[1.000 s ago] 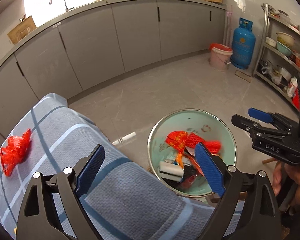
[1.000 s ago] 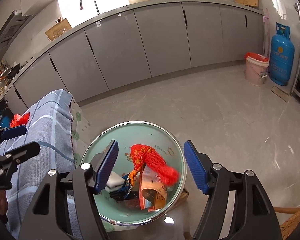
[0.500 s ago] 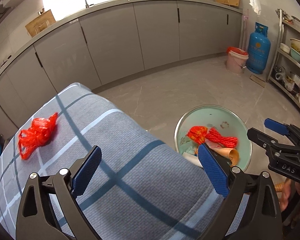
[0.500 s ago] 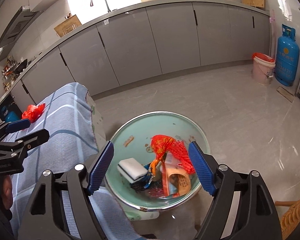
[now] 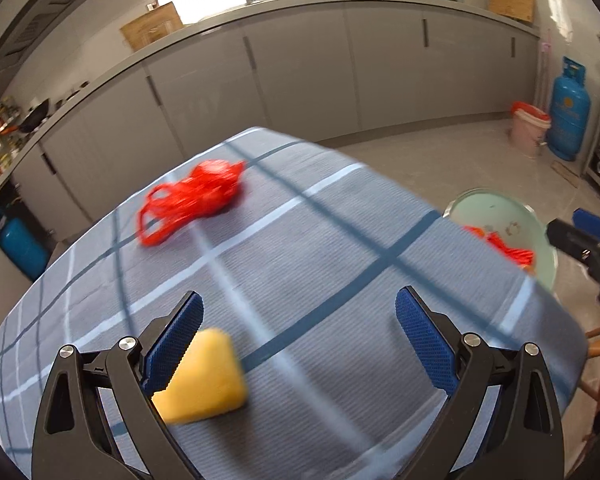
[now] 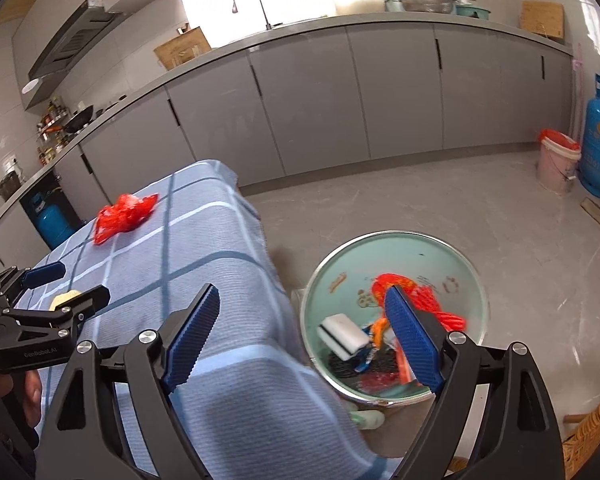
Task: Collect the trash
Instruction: 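Move the left tool back to the table and grasp the yellow sponge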
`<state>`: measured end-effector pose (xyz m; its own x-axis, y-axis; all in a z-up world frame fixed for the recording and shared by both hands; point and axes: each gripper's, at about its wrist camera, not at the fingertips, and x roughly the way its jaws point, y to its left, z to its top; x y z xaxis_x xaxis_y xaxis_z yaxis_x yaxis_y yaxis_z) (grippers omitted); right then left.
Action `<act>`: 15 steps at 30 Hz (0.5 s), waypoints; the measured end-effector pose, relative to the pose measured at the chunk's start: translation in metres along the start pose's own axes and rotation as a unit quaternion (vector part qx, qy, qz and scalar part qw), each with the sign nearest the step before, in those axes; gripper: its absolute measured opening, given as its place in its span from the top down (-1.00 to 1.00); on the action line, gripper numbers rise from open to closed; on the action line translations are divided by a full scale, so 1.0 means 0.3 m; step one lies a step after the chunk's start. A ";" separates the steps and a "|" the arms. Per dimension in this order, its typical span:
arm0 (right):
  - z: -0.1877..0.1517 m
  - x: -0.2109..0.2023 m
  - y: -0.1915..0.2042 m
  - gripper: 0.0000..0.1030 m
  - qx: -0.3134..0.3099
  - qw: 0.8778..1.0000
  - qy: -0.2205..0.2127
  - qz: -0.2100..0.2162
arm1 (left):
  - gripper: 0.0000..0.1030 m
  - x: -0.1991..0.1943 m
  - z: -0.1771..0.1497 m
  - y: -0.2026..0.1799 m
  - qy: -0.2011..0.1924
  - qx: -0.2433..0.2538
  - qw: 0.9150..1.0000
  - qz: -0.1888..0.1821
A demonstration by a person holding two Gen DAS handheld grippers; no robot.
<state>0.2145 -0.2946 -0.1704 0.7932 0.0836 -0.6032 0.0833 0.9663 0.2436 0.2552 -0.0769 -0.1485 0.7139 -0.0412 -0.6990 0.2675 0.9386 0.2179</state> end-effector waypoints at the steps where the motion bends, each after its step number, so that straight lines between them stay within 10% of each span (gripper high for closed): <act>1: -0.002 0.001 0.017 -0.64 -0.003 1.000 0.001 0.003 | -0.85 -0.009 -0.019 0.030 0.002 -0.006 1.000 0.013; 15: -0.037 -0.002 0.252 -0.70 -0.057 0.998 0.009 0.039 | -0.90 0.026 -0.123 0.211 0.038 -0.096 0.995 0.006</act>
<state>0.2136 -0.2190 -0.1601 0.7834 0.1622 -0.6000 -0.0480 0.9783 0.2018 0.2538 -0.0053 -0.1653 0.6635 -0.0111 -0.7481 0.1263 0.9872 0.0974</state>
